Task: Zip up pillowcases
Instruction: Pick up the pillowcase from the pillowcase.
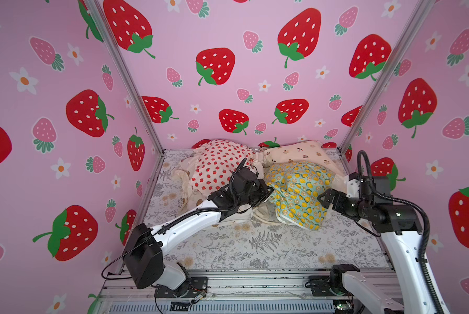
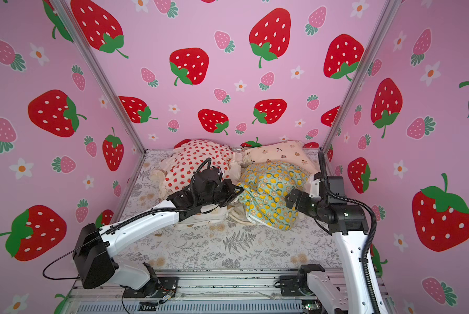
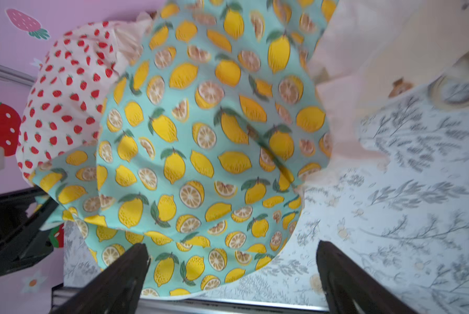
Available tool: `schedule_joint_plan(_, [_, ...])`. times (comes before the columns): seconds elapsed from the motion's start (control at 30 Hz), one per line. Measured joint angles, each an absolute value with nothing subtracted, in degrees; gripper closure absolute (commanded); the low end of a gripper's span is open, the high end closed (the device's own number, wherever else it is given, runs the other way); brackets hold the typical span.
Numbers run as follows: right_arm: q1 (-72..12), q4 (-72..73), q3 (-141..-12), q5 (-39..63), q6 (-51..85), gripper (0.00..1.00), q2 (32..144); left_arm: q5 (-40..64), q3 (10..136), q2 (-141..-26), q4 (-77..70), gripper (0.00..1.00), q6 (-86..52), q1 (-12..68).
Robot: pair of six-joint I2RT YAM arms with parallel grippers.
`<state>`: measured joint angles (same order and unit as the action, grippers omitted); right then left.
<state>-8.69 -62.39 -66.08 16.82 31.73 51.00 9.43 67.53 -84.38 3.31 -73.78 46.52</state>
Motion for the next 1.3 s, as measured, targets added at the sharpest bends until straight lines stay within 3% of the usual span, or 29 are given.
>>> schedule_joint_plan(0.33, [-11.99, -60.23, -52.58, 28.08, 41.32, 0.00, 41.17, 9.39, 67.26, -84.38, 2.66, 1.00, -76.42, 46.61])
schedule_joint_plan(0.43, [-14.28, -58.37, -52.36, 28.73, 42.96, 0.08, 40.88, 9.34, 67.07, -84.38, 2.37, 1.00, -77.82, 46.87])
schedule_joint_plan(0.67, [-27.44, -49.50, -44.95, 27.55, 51.03, 0.19, 38.19, 9.15, 67.07, -84.38, 2.33, 1.00, -79.72, 47.53])
schedule_joint_plan(0.9, [-40.10, -40.69, -43.66, 21.41, 55.64, 0.25, 43.03, 9.45, 67.07, -84.38, 2.33, 1.00, -80.88, 47.57])
schedule_joint_plan(1.17, [-36.82, -34.44, -45.08, 8.47, 53.06, 0.28, 51.59, 11.64, 67.42, -84.27, 5.37, 0.99, -78.41, 48.47])
schedule_joint_plan(1.3, [-29.93, -30.30, -47.07, 7.68, 49.98, 0.31, 55.96, 13.58, 65.76, -83.07, 5.56, 0.82, -77.41, 48.77])
